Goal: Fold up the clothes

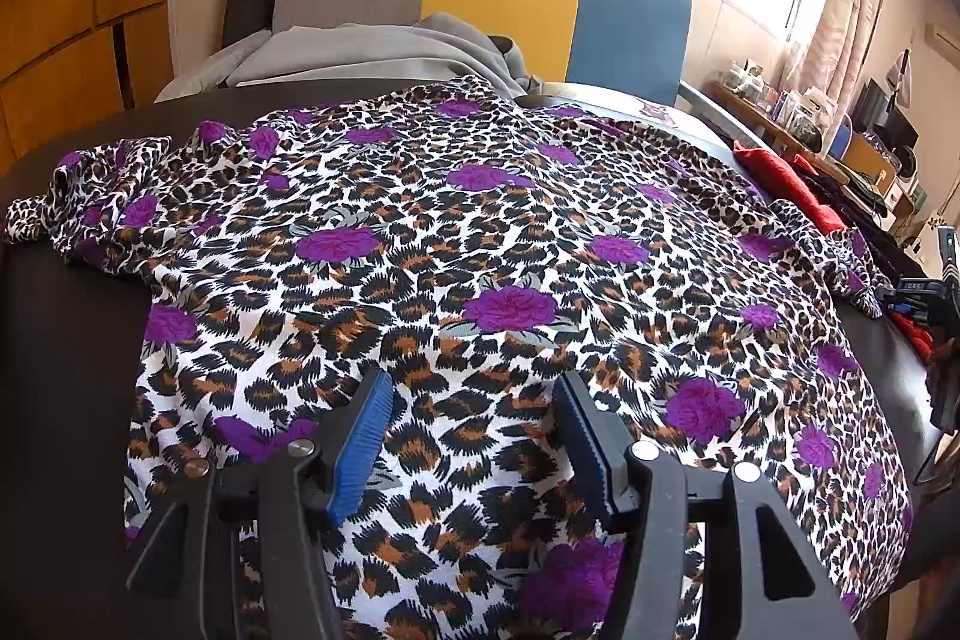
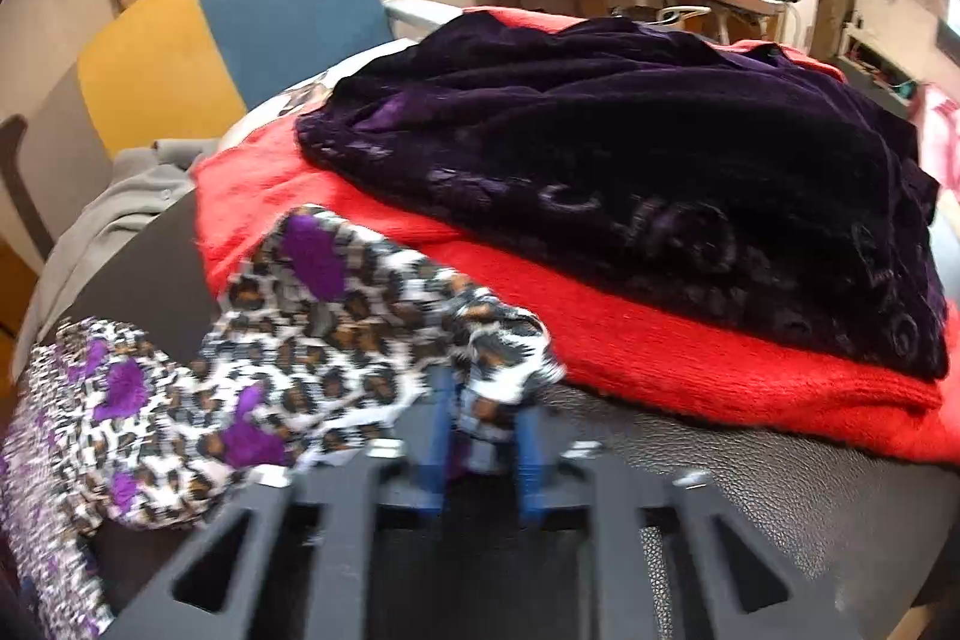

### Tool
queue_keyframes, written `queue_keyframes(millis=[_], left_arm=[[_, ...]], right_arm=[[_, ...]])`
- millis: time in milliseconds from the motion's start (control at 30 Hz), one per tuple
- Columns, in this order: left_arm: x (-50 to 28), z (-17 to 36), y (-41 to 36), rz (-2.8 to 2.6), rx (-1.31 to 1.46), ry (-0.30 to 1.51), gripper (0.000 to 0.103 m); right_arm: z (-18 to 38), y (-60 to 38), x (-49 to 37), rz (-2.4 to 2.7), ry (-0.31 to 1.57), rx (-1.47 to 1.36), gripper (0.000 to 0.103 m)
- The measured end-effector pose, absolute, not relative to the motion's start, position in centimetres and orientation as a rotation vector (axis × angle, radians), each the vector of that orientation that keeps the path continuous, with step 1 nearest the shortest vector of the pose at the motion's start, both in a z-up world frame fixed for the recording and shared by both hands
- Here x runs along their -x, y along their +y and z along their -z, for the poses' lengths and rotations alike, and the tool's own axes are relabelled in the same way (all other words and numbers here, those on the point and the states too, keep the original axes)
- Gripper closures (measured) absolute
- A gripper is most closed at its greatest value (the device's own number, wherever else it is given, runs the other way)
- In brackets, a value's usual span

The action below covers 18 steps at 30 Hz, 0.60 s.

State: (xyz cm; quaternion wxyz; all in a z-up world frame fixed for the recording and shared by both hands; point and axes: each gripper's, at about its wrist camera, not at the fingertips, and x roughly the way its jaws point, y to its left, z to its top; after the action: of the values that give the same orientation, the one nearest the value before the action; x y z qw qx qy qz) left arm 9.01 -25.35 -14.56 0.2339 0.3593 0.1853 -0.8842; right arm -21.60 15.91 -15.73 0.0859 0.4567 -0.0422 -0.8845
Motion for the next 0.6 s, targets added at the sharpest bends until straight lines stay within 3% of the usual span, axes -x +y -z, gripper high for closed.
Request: queue_keyframes(millis=[100,200,300,333,367,400,433,600], left_arm=[[-9.1,14.7,-25.3,2.43,-0.983,0.515,0.046],[-9.1,14.7,-25.3,2.431,-0.978,0.52,0.046],[-9.2,14.8,-25.4,2.43,-0.976,0.518,0.046],[-9.2,14.8,-25.4,2.43,-0.976,0.518,0.046],[-9.2,14.8,-25.4,2.429,-0.977,0.518,0.046],[-9.2,14.9,-25.4,2.429,-0.979,0.518,0.046],[-9.2,14.8,-25.4,2.425,-0.99,0.517,0.046],[-7.7,13.3,-26.5,2.412,-1.126,0.542,0.047]], right_arm=[[13.7,16.6,20.6,2.655,-0.07,-1.319,0.093],[9.5,20.5,17.4,2.745,-0.138,-1.177,0.093],[9.1,23.5,15.0,2.798,-0.127,-1.219,0.089],[10.1,24.3,14.4,2.787,-0.12,-1.291,0.074],[11.0,25.2,13.9,2.766,-0.16,-1.329,0.048],[12.0,26.1,13.2,2.74,-0.228,-1.357,0.037],[12.6,27.1,12.4,2.727,-0.291,-1.379,0.031],[11.6,27.3,9.2,2.735,-0.335,-1.28,0.031]])
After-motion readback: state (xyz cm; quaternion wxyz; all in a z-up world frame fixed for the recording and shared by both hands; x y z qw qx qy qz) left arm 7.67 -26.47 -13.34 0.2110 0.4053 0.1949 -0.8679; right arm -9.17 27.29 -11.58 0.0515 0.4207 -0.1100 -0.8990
